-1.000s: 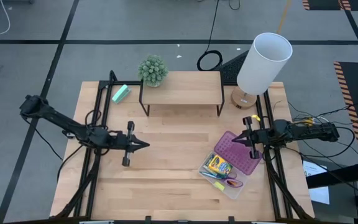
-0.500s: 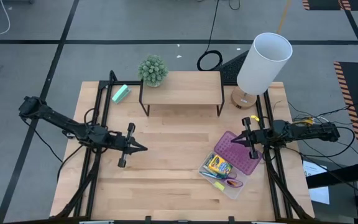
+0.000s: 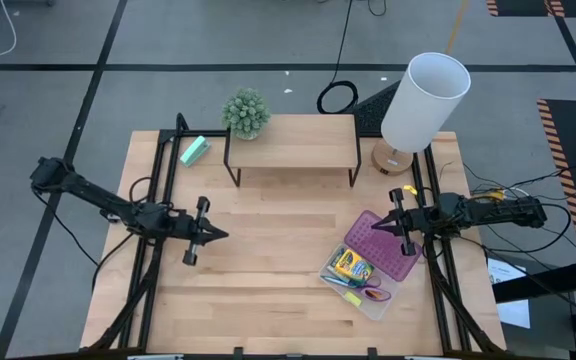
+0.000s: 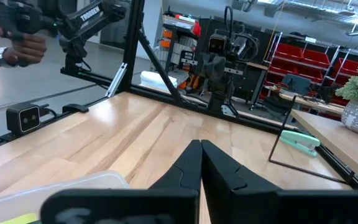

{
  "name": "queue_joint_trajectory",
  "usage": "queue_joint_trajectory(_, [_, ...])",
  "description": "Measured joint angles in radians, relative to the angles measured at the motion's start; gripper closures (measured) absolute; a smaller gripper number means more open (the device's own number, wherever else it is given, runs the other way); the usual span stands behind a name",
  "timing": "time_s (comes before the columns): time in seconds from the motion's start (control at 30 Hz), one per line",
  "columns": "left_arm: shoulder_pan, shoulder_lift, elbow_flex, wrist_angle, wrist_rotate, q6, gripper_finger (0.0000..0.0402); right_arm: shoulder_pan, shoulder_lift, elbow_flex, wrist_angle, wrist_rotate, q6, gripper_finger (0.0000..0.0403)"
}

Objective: Pack school essentials
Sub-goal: Return to Home Position

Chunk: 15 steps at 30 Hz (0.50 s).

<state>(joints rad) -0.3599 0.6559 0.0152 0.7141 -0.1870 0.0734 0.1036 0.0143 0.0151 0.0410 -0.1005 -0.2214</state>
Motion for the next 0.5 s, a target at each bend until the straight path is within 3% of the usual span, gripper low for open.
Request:
queue_joint_trajectory(0.27, [0.003, -0.101, -0.005, -0.101, 0.021, 0.063, 0.0400, 0.000, 0.000, 0.000, 0.000, 0.000, 0.000, 0.0403])
queue_joint_trajectory(0.5, [0.054, -0.276, -0.005, -0.259, 0.057, 0.096, 0.0400, 0.000, 0.000, 0.000, 0.000, -0.001, 0.000, 0.0403])
